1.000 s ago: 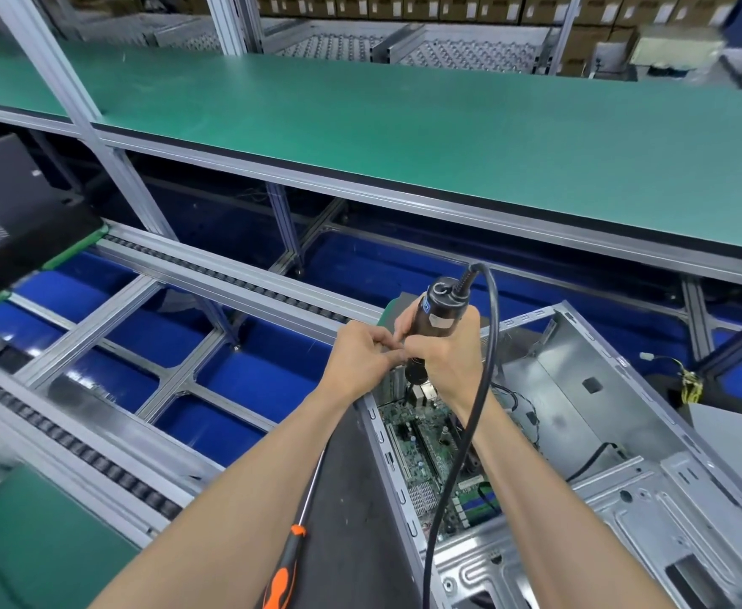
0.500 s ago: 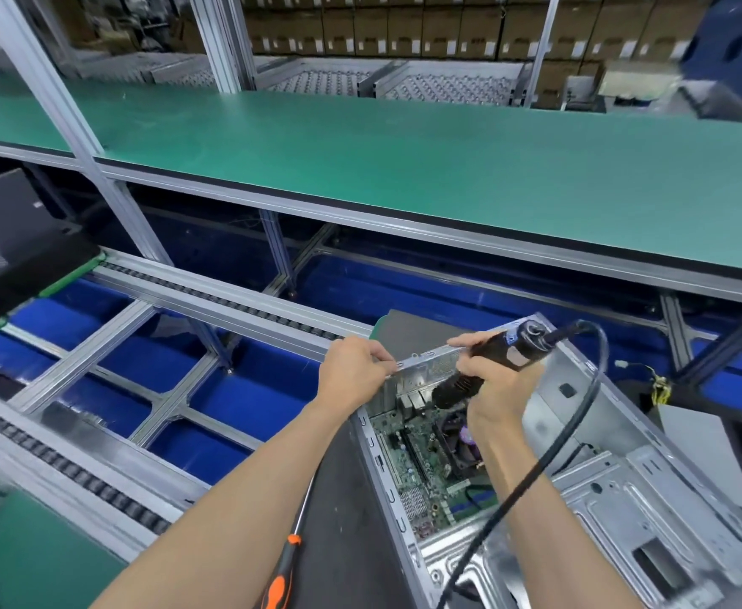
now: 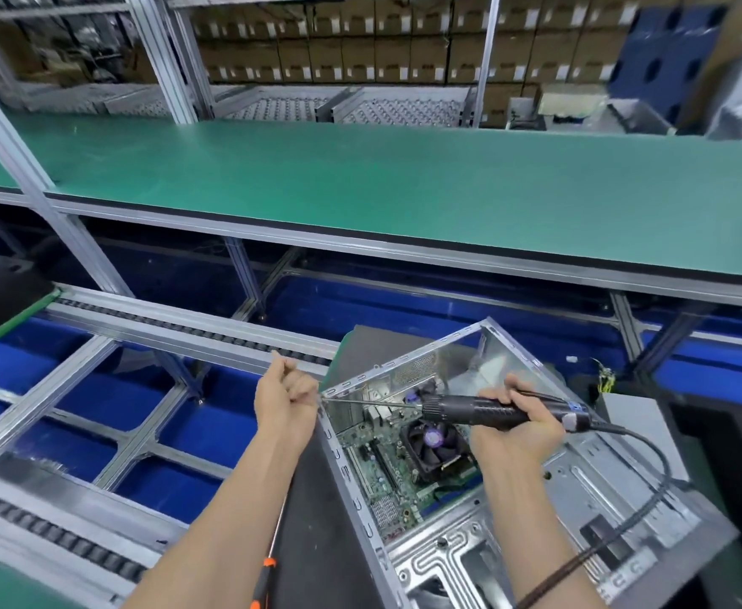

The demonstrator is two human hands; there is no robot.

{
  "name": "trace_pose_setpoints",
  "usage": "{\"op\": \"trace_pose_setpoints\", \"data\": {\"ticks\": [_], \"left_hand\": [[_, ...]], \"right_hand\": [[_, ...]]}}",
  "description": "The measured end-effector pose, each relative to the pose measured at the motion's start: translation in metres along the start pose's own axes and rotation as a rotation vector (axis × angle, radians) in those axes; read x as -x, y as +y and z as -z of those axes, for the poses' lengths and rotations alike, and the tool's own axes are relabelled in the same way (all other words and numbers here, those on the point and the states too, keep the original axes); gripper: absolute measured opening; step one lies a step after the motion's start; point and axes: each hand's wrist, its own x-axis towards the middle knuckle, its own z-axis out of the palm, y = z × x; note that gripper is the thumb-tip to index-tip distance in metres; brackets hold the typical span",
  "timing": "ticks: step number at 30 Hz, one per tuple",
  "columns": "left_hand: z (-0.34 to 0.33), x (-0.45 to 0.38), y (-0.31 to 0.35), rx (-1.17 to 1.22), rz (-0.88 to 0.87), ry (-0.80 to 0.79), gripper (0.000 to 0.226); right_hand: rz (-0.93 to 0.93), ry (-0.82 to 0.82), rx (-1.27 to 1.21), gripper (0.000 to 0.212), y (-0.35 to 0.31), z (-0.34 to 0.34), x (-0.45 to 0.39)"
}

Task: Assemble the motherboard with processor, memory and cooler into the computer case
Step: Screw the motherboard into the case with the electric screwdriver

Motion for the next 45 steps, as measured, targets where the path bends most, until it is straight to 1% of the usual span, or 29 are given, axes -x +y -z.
{"op": "trace_pose_setpoints", "data": {"ticks": [3, 7, 9, 16, 20, 23, 24, 26, 29, 31, 37, 45], "left_hand": [[0.001, 0.004, -0.002, 0.038, -0.036, -0.057, 0.032], [0.001, 0.005, -0.001, 0.027, -0.032, -0.105, 0.049], [-0.001, 0.005, -0.002, 0.034, -0.017, -0.124, 0.054], [-0.006, 0.008, -0.01, 0.012, 0.002, -0.17, 0.051], [0.001, 0.007, -0.009, -0.067, 0.048, -0.213, 0.054], [0.015, 0.011, -0.001, -0.214, 0.065, -0.266, 0.056], [0.02, 0.014, 0.003, -0.283, 0.061, -0.264, 0.055], [0.026, 0.019, 0.007, -0.436, 0.032, -0.21, 0.048], [0.03, 0.026, 0.006, -0.647, -0.081, -0.111, 0.038], [0.032, 0.028, 0.005, -0.718, -0.143, -0.081, 0.033], [0.034, 0.024, 0.005, -0.666, -0.181, -0.03, 0.014], [0.035, 0.021, 0.004, -0.718, -0.198, -0.088, 0.018]], "right_hand": [[-0.034, 0.029, -0.048, 0.02, 0.01, 0.003, 0.004], [-0.036, 0.062, -0.043, 0.02, 0.015, 0.001, 0.007], [-0.037, 0.066, -0.037, 0.02, 0.016, 0.0, 0.007], [-0.04, 0.064, -0.049, 0.02, 0.023, 0.002, 0.007], [-0.032, 0.073, -0.068, 0.018, 0.023, 0.004, 0.008], [-0.02, 0.079, -0.071, 0.021, 0.021, 0.006, 0.007], [-0.018, 0.082, -0.071, 0.023, 0.02, 0.006, 0.007], [-0.019, 0.087, -0.083, 0.024, 0.021, 0.006, 0.007], [-0.023, 0.093, -0.083, 0.021, 0.022, 0.006, 0.006], [-0.019, 0.094, -0.055, 0.019, 0.023, 0.006, 0.006], [-0.038, 0.095, -0.059, 0.021, 0.024, 0.006, 0.004], [-0.02, 0.105, -0.048, 0.018, 0.024, 0.001, 0.004]]}}
